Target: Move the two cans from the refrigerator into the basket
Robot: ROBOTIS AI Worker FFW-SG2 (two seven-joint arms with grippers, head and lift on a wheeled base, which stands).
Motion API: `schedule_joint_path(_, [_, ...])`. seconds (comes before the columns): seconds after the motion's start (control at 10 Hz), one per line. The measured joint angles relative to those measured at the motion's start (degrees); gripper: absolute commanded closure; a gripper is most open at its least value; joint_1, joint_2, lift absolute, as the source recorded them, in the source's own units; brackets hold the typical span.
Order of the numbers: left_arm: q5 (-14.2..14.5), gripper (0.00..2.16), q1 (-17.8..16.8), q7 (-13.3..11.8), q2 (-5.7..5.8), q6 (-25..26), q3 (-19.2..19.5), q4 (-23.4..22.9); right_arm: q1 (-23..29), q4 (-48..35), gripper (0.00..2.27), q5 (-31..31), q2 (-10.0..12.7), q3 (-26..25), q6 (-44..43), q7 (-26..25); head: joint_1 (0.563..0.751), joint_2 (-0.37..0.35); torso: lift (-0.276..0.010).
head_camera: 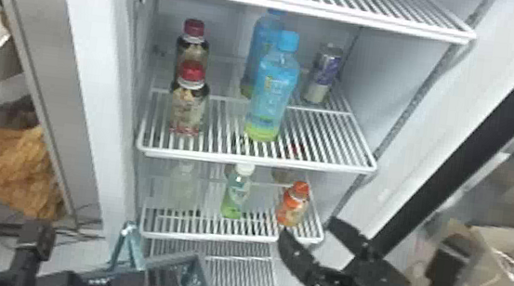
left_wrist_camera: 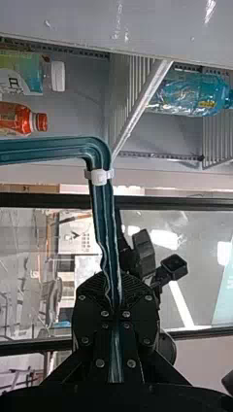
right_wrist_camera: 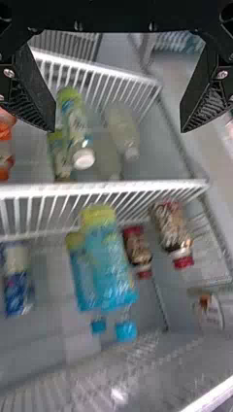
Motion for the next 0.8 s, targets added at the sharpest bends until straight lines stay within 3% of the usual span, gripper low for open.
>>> schedule_joint_path(0.5, [0.0,1.19,0.2,0.2,0.31,0.4,-0.1,0.0,-2.3,3.9,0.11,-0.2,1.4,-0.8,-12.8,-7.0,0.695,-0.271,-0.025])
schedule_joint_path(0.8, [0.0,1.19,0.3,0.2,0.34,0.5,-0.1,0.0,-5.9,7.0,0.11,0.3,2.0,-0.5,-15.9,-9.5,0.695,-0.287,-0.025])
